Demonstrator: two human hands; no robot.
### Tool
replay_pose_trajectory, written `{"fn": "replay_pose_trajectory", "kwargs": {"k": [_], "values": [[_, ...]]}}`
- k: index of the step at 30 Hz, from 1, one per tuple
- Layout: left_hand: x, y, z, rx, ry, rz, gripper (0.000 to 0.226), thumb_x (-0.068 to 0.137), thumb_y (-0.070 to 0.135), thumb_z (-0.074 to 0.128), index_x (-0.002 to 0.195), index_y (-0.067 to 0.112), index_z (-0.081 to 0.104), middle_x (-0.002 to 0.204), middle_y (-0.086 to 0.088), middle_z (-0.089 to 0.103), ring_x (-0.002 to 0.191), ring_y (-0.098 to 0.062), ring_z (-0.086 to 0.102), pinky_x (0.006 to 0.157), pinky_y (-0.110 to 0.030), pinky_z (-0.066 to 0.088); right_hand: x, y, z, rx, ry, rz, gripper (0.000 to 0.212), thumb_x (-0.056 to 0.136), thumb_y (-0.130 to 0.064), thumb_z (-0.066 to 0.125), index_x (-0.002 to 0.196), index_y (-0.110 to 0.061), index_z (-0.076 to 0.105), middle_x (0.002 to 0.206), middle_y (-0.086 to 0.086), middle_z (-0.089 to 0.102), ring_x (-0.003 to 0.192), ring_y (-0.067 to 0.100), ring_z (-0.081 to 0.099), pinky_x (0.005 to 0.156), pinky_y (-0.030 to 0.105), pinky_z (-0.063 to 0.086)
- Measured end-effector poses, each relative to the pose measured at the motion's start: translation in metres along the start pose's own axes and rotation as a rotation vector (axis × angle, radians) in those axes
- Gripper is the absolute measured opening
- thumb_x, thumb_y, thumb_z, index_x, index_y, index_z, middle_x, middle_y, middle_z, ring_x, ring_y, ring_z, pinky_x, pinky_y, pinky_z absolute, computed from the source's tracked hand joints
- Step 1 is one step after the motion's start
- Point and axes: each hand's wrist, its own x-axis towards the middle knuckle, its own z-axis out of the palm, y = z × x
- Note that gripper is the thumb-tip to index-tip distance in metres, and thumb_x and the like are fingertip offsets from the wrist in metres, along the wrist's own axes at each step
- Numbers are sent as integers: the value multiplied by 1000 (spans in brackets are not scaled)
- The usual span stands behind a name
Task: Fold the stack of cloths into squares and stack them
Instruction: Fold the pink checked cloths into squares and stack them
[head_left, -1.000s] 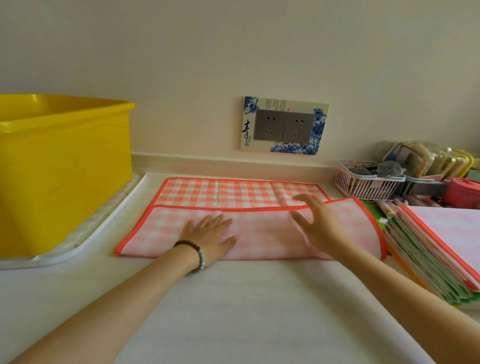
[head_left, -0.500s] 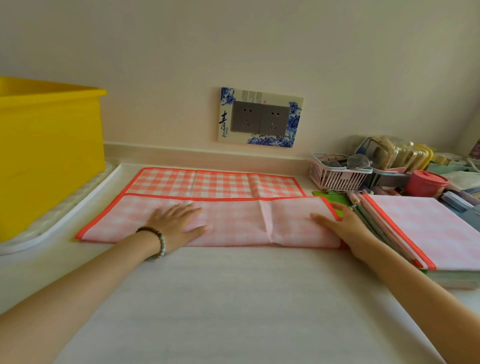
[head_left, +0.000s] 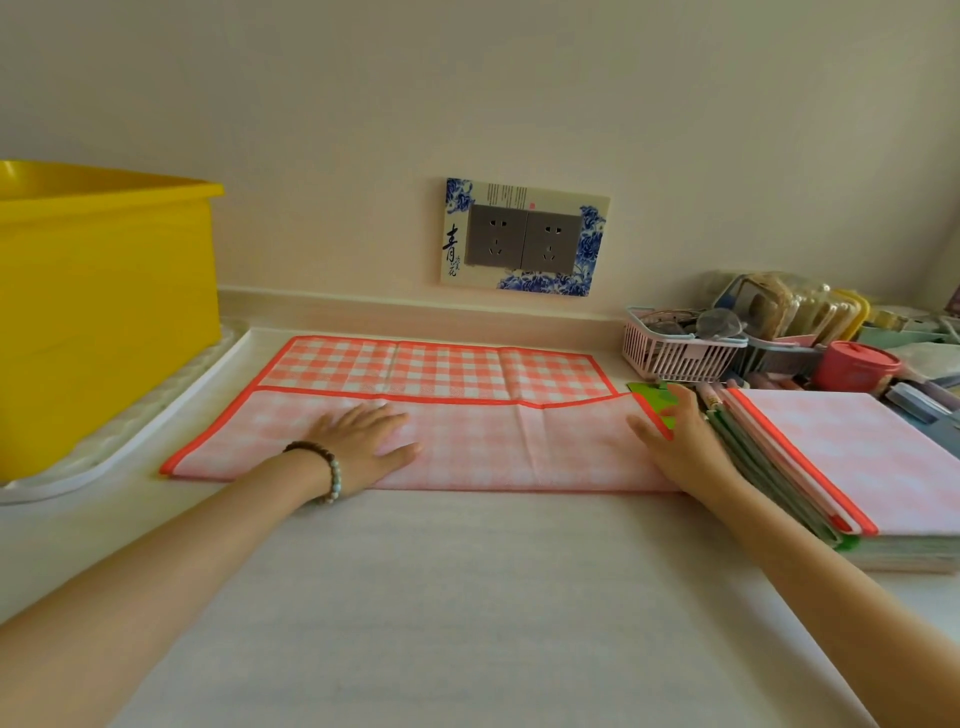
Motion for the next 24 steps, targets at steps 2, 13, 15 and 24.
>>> {"fn": "replay_pose_trajectory", "kwargs": {"k": [2,13,15,24], "values": [[2,11,-1,9,26,29,67,91,65,12,149,34,6,159,7,-2,146,-16,-4,117,-44,1,-5,-13,8,-188,10,-148,64,92,-39,53,145,-14,28,151,11,29,137,27,30,112,39,28],[12,37,11,11,37,62,58,97,54,15,150,33,4,158,9,-4,146,-14,-5,117,-44,-4,-22,-86,105,-342,-404,-390,50,101,-42,22,147,-23,26,157,0,17,146,19,11,117,38,6],[11,36,12,-1,37,67,59,97,54,15,150,33,2,158,10,-6,146,-13,-6,118,-44,-3,-19,-73,101,-340,-385,-371,52,99,-48,23,148,-29,24,158,-3,16,146,17,11,117,37,6],[10,35,14,27,32,68,73,88,70,12,150,33,-1,158,11,-9,145,-14,-8,117,-47,-2,10,7,35,-484,-337,-153,55,98,-50,24,149,-30,20,158,-5,12,146,13,9,118,35,9]]}}
